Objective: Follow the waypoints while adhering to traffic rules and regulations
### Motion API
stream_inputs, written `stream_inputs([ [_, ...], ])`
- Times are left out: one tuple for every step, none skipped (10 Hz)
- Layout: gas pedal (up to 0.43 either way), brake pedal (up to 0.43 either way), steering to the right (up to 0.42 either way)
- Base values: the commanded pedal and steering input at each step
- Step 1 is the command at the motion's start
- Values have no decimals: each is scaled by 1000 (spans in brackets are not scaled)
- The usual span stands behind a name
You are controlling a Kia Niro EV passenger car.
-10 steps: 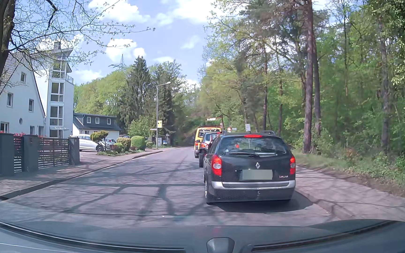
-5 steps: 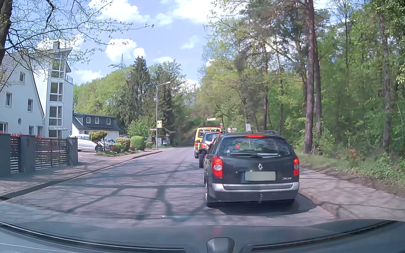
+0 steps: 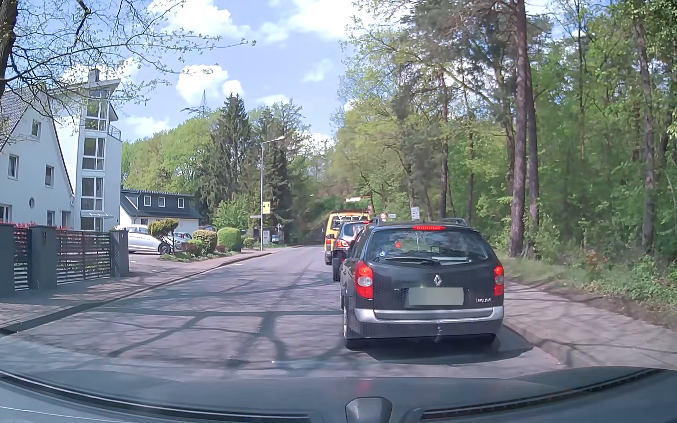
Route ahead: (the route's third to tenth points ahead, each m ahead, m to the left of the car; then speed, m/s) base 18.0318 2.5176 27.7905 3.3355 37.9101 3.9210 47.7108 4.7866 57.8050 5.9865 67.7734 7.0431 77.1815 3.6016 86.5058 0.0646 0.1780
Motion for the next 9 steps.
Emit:
stream_inputs([
  [0, 104, -2],
  [0, 110, -1],
  [0, 110, -1],
  [0, 122, -1],
  [0, 128, 0],
  [0, 140, 2],
  [0, 140, 4],
  [0, 140, 5],
  [0, 146, 5],
])
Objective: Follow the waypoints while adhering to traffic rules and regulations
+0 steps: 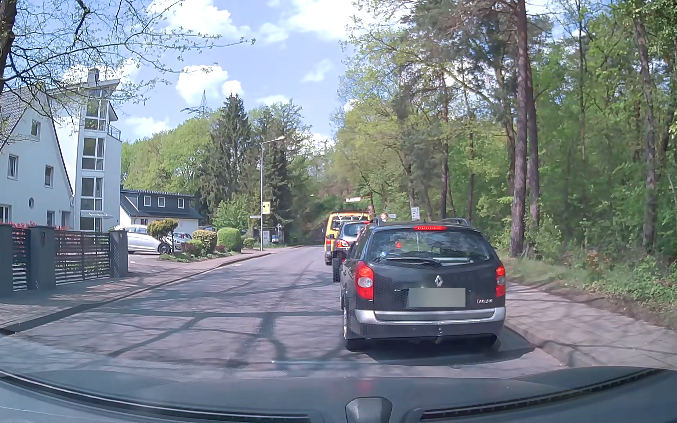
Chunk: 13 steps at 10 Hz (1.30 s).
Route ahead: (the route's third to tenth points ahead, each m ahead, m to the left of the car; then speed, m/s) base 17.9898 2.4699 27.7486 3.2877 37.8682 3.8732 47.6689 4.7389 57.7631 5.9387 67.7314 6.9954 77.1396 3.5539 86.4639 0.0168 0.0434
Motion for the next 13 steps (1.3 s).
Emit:
stream_inputs([
  [0, 146, 5],
  [0, 146, 4],
  [0, 146, 4],
  [0, 146, 4],
  [0, 146, 4],
  [0, 146, 5],
  [0, 146, 4],
  [0, 146, 4],
  [0, 152, 4],
  [0, 146, 4],
  [0, 152, 4],
  [0, 152, 4],
  [0, 152, 4],
])
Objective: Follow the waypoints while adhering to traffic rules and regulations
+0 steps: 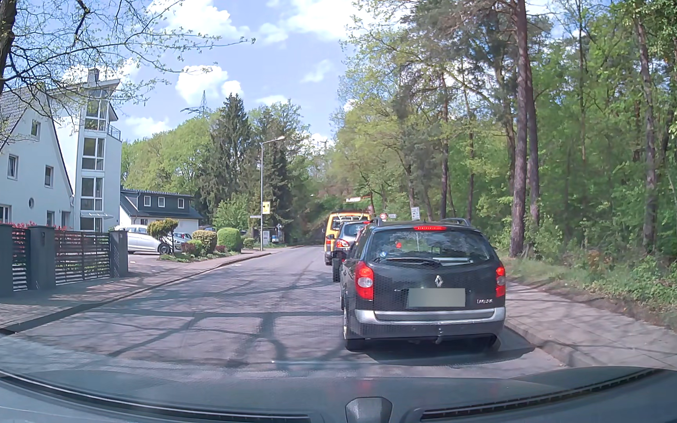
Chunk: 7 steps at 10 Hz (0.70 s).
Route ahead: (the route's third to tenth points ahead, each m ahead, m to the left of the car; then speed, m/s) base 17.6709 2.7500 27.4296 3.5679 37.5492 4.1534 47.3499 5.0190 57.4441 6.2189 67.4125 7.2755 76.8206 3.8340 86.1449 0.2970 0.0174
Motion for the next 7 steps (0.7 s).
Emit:
stream_inputs([
  [0, 152, 4],
  [0, 152, 3],
  [0, 159, 3],
  [0, 159, 2],
  [0, 159, 2],
  [0, 159, 2],
  [0, 159, 2],
])
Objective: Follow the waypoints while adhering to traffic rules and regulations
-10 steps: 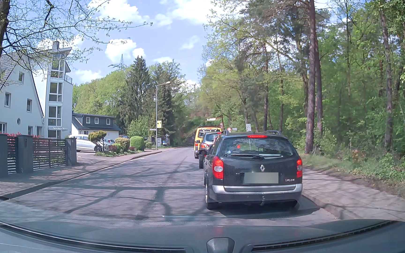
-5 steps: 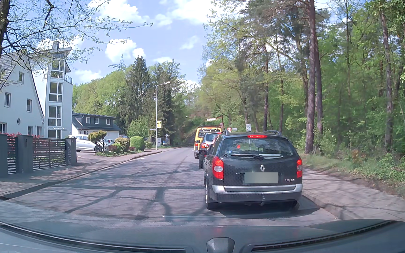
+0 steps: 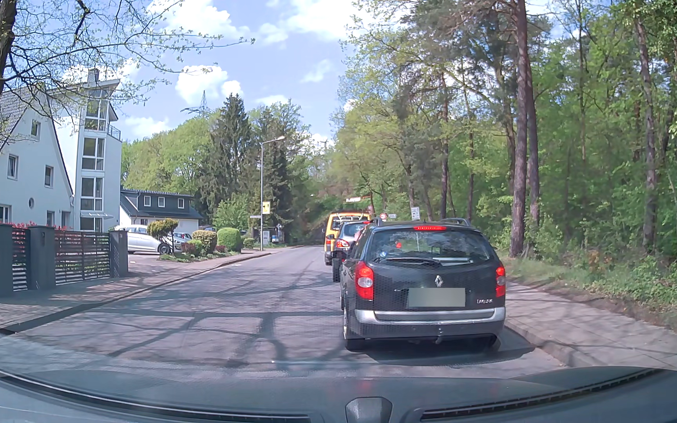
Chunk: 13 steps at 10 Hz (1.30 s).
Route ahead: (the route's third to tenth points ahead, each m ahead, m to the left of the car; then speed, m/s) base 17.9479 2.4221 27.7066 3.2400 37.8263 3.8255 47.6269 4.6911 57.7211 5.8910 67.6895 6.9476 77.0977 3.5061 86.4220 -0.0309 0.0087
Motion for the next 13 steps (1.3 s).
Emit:
stream_inputs([
  [0, 159, 2],
  [0, 159, 2],
  [0, 159, 2],
  [0, 159, 1],
  [0, 159, 1],
  [0, 159, 1],
  [0, 159, 1],
  [0, 159, 1],
  [0, 159, 1],
  [0, 159, 1],
  [0, 159, 1],
  [0, 159, 1],
  [0, 159, 1],
])
